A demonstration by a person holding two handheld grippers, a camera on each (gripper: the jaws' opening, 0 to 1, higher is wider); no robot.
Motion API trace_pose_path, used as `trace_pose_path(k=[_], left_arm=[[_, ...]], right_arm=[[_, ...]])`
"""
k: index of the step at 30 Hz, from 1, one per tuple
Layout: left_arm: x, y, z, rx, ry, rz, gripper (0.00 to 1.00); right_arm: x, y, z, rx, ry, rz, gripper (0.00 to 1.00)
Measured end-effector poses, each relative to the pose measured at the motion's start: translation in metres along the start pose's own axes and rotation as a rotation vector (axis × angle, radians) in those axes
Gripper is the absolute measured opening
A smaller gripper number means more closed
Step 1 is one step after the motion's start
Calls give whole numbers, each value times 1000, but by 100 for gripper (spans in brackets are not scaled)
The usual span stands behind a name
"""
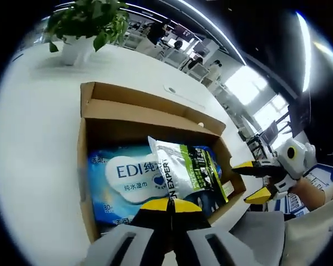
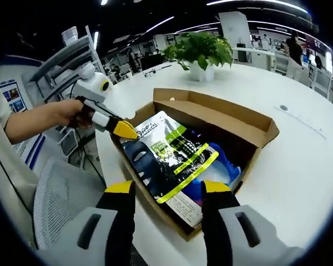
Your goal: Operate the shoe box by opening the lid, removing the specified soft item, and placing it in the target area until the item is outside and the box remains undamaged.
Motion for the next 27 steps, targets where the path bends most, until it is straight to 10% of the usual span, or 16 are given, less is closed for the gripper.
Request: trace_pose_path(k=[27], left_arm=[[-16,3,2,32,-17,-2,0]], right_arm=[[26,-58,-14,-113,-102,21,39]])
Point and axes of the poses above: the point that each gripper's makers call its tool centre point, and the gripper's own axes: y roughly backward along the fingers, x roughly to its right, z roughly out of its underside, the point moved 8 cm from there along y, roughly backward along the fingers, and after that the axes turned 2 degrees about y, right-handed, at the moved point
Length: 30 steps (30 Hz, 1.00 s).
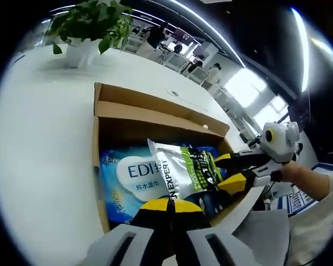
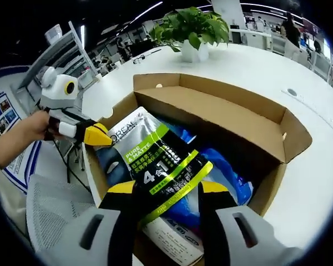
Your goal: Operate the shoe box by opening the lid, removing the specified soft item, and placing it in the target area until the item is outside and the box remains undamaged.
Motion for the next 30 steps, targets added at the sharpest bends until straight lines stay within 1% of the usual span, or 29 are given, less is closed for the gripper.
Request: trace_pose_path(k=[2,4,5,8,9,10,11,12,13,16,19,20,25,30], left_arm=[[-1,0,0,-3,-9,-4,0],[-2,0,1,-8,-20,-13,0],[-2,0,1,-8,-22,-16,0],[-3,0,3,-11,-25,-24,0],[-4,1,4,-13,-26,-26,0],[-4,1,4,-13,-26,-26,0],[-2,1,4,-7,-18,-15,0],[-2,1,5,-8,-17,-15,0],[-1,1,5,-5,-26,-19,0],[2,0,4,-7,-34,-24,0],[5,1,3,-5,-39,-25,0],[6,2,2,-3,-42,-26,0],[13,3,-2,11,-40,-15,0],[25,2,-8,9,-69,-14,0]], right_arm=[[-1,0,0,9,-15,3,38],[0,1,-3,36,-41,9,36],[-1,1,-3,54,-68,6,35],[-1,3,-4,78,-98,5,31],[-2,4,-3,83,-96,6,29],[-2,4,-4,101,-67,19,24],[-3,5,-6,123,-9,24,15],[-4,6,-6,127,16,45,12],[-6,6,-5,116,25,46,12],[-7,5,-4,121,12,42,11],[-6,9,-4,132,21,61,6],[-5,11,-5,137,32,75,3],[-3,20,-8,164,10,80,2],[-2,32,-13,200,-15,99,0]])
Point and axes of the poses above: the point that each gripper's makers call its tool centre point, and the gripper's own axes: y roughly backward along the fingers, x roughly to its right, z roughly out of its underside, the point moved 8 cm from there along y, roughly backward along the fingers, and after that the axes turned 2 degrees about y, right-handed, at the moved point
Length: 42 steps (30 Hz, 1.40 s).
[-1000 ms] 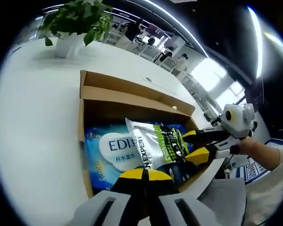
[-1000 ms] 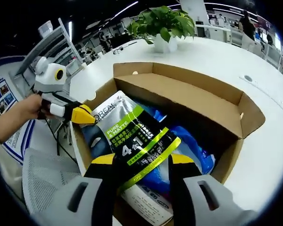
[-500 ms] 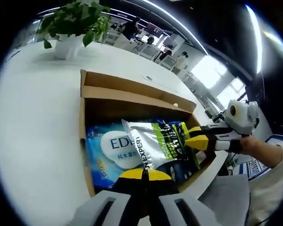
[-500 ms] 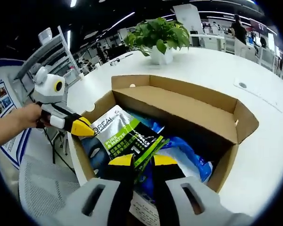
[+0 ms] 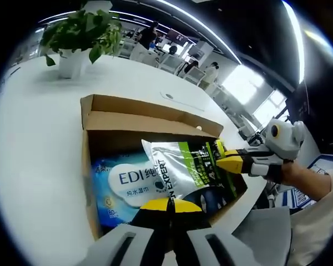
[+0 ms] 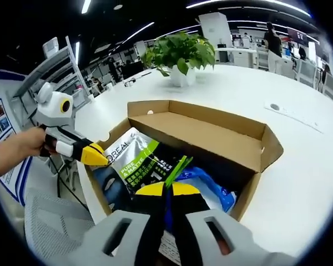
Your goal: Operate the shoe box by opening the lid, removing the specified soft item, and placing it in the target area until the item is outside and the box remains undamaged.
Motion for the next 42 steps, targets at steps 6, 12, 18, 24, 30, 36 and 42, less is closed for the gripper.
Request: trace_pose_path(k=[6,12,18,24,30,36,42], left_arm=[[14,-3,-7,-12,-43,5,0],[30,-11,-15,-17,-76,19,0],[43,-20,-21,-26,-104,38,0],[56,-28,-22,-35,-123,53,0],[71,-41,-23,-51,-141,68,0],[88,-54,-25,-69,-164,90,0],[104,-67,-28,-81,-188,115,0]], right_arm=[[5,15,-7,31,-23,22,0],[15,32,-11,58,-46,53,0],[24,48,-13,75,-72,78,0],[35,63,-10,77,-96,92,0],[45,76,-10,83,-115,111,0],[57,91,-8,89,-123,135,0],[70,107,-4,90,-136,159,0]])
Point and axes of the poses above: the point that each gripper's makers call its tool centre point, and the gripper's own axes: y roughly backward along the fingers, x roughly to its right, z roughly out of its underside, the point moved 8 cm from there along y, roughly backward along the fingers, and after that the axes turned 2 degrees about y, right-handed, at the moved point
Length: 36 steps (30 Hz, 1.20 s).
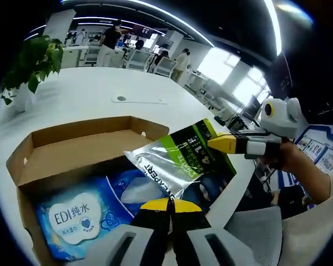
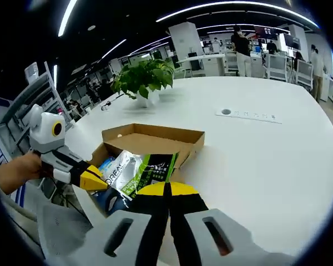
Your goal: Operate the shoe box by opening the lid, removing the specified soft item, and placing it in the target area until the item is outside and the box remains undamaged.
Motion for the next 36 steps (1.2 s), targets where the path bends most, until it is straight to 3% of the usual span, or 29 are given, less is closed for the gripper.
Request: trace_pose_path(k=[21,36], left_arm=[[42,-59,-17,-69,-48,62,0],[44,-93,-27,-120,-63,45,0]], right_arm=[[54,30,6,-2,-25,92,0],[89,19,13,-50,-21,126,0]])
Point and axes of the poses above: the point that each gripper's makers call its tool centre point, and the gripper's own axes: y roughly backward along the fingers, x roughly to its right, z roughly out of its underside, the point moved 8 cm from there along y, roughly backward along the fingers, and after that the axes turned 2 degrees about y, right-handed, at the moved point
